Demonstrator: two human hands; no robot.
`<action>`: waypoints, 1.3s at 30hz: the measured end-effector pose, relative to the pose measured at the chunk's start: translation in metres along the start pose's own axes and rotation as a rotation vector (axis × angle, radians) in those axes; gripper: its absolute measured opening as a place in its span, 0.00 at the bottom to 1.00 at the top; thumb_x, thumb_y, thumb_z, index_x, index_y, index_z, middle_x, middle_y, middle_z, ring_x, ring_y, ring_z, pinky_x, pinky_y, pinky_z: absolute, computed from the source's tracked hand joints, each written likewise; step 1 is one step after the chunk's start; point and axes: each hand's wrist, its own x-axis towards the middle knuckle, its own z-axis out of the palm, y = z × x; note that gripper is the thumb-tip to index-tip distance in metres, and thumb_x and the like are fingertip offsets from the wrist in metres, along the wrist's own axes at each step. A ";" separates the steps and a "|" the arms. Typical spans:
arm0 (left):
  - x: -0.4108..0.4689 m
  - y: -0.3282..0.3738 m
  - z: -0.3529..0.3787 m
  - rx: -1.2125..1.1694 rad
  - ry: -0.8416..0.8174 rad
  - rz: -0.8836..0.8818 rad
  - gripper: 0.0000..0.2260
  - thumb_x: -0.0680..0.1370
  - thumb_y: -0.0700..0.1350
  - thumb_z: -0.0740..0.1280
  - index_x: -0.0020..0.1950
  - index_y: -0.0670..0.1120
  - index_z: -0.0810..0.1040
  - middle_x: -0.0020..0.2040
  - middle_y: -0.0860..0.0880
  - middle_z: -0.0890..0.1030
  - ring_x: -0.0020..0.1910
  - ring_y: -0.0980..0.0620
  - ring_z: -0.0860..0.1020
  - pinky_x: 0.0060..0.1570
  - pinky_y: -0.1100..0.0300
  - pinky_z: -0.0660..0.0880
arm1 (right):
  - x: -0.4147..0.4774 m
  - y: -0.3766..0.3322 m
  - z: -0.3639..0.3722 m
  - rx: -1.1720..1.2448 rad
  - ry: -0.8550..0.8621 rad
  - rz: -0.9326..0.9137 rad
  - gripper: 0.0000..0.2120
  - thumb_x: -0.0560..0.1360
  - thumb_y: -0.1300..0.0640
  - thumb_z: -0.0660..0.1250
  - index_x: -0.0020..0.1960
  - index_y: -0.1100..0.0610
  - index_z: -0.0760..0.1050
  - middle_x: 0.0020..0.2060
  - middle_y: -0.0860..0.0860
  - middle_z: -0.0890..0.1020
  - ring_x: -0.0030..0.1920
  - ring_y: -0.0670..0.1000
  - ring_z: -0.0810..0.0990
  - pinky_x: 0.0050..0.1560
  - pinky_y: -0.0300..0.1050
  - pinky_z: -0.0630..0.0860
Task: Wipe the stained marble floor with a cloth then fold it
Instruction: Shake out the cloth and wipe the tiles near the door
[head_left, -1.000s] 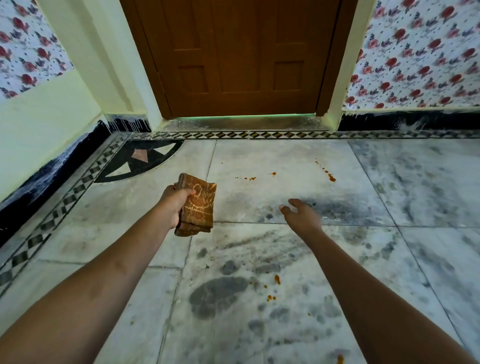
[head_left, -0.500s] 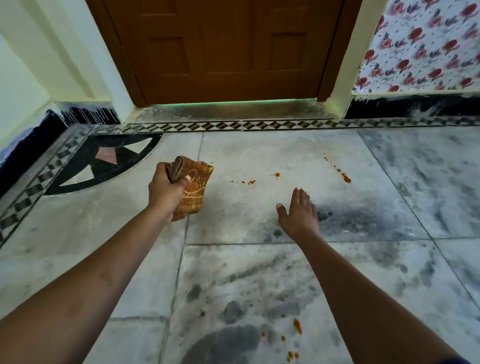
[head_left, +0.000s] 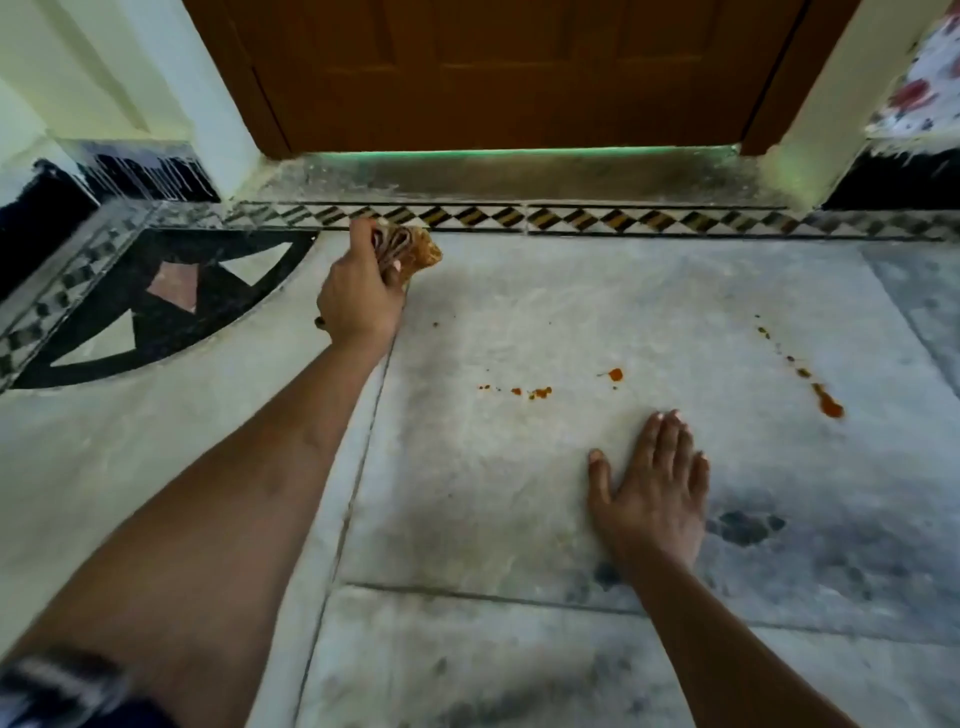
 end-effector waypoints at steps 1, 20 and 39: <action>-0.001 0.002 0.009 -0.010 -0.065 0.012 0.18 0.78 0.44 0.64 0.66 0.45 0.65 0.56 0.39 0.78 0.53 0.36 0.77 0.48 0.45 0.74 | 0.000 -0.001 -0.003 0.000 -0.011 0.004 0.38 0.77 0.37 0.42 0.76 0.60 0.36 0.76 0.57 0.41 0.76 0.54 0.40 0.75 0.51 0.39; -0.038 -0.015 0.084 0.346 -0.612 0.492 0.31 0.74 0.69 0.45 0.75 0.63 0.44 0.78 0.52 0.43 0.76 0.49 0.41 0.71 0.45 0.37 | 0.000 -0.005 -0.002 -0.017 -0.015 0.032 0.39 0.74 0.38 0.42 0.76 0.60 0.39 0.77 0.58 0.44 0.76 0.54 0.42 0.75 0.51 0.38; 0.007 -0.038 0.084 0.413 -0.596 0.275 0.29 0.76 0.66 0.50 0.75 0.63 0.45 0.78 0.51 0.44 0.76 0.42 0.44 0.67 0.34 0.52 | 0.000 -0.005 -0.004 -0.021 -0.025 0.032 0.39 0.74 0.37 0.42 0.76 0.60 0.38 0.77 0.57 0.43 0.76 0.54 0.41 0.74 0.50 0.36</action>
